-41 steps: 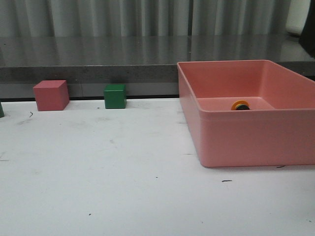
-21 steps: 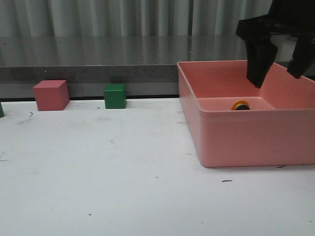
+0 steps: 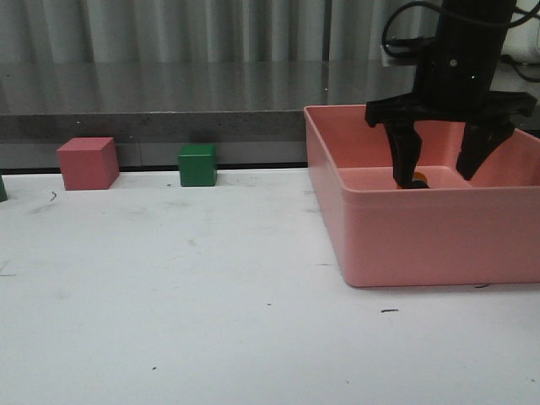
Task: Place and stand button with both arms
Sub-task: 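Reach the right gripper into the pink bin and grasp the yellow button, then lift the button from the bin with the right gripper toward the left arm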
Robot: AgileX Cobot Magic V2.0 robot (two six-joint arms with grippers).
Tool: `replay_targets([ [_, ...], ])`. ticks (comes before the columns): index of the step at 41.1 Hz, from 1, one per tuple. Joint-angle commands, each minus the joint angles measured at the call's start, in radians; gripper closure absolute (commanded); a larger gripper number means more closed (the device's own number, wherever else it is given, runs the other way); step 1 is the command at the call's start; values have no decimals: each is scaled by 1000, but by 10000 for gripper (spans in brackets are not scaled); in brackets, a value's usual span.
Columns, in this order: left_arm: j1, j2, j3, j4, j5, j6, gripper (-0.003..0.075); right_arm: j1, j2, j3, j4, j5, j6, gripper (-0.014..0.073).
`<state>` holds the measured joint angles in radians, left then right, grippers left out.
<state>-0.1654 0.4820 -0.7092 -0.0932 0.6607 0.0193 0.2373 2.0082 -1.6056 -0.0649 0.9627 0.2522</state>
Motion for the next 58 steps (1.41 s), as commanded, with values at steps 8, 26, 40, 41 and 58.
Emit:
replay_targets([
  [8, -7, 13, -32, -13, -84, -9, 281, -24, 44, -84, -12, -31, 41, 94],
  [26, -7, 13, -32, -13, -84, -9, 281, -30, 65, -85, 14, -34, 41, 361],
  [40, -7, 13, -32, -13, -84, -9, 281, -11, -79, -85, 23, 3, 41, 357],
  [41, -7, 13, -32, -13, -84, -9, 281, -5, -90, -85, 23, 6, 41, 357],
  [58, -7, 13, -32, -13, -84, -9, 281, 243, -202, -85, 34, 25, 45, 357],
])
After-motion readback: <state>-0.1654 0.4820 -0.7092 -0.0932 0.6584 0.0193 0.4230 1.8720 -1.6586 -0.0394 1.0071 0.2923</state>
